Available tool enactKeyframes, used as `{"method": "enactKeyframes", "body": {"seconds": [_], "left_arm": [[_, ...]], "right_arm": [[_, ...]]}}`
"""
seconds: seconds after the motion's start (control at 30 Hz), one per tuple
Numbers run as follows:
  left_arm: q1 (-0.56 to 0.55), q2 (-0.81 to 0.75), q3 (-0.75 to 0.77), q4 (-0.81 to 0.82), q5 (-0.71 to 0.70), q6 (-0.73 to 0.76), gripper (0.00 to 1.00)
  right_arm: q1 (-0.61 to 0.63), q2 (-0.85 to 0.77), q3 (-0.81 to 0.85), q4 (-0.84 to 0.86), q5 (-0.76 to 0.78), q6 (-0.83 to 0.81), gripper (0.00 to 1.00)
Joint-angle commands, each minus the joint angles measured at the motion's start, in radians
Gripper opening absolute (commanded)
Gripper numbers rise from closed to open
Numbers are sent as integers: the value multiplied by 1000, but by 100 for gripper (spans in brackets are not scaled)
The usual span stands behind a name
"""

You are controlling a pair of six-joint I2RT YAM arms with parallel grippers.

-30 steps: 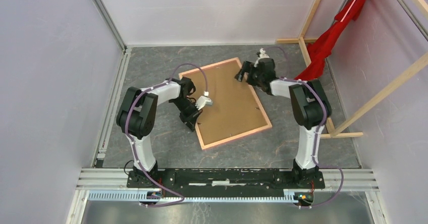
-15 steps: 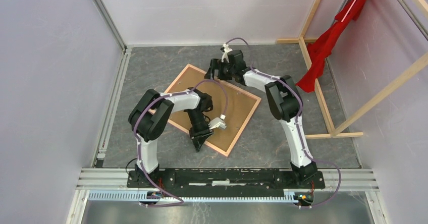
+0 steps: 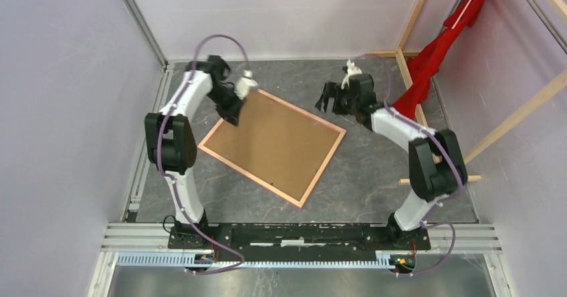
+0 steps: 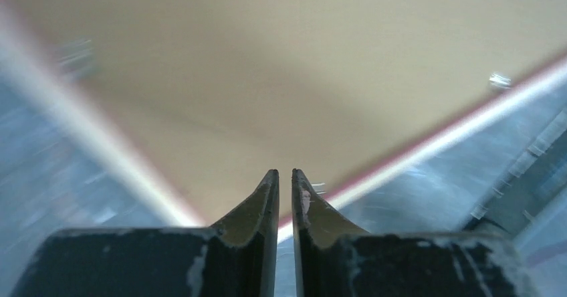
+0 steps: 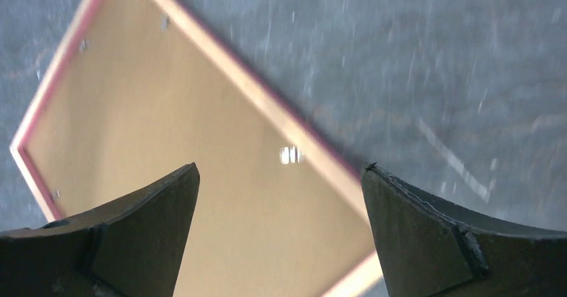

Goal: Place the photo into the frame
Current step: Adjust the photo frame at the center of the board.

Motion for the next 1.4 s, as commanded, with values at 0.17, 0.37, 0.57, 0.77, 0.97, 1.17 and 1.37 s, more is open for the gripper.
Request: {"method": "enactKeyframes", "body": {"seconds": [0.17,0.37,0.57,0.77,0.97,1.17,1.37], "left_arm": [[377,153,148,332,-244,-259,16],[376,173,-19,391,-213,-240,16],[358,157,-136,382,-117,-186,16],[303,108,-262,335,-36,-108,15],[164,22,-444,303,-4,-65,15],[87,-42,-553,259,18,-34,15],[165,-28,-439,217,46,-67,15]], "right_arm": [[19,-348,-414,-8,-13,40,98],[17,-466,-559,-8,-91,69,98],[18,-448,-651,89,-180,125,98],[-13,-362,-549,82,-140,84,98],[-79,-207,-364,45,-112,38,98],[-138,-129,-247,-61,51,-32,98],[-133,-199,-221,-74,157,-22,98]]}}
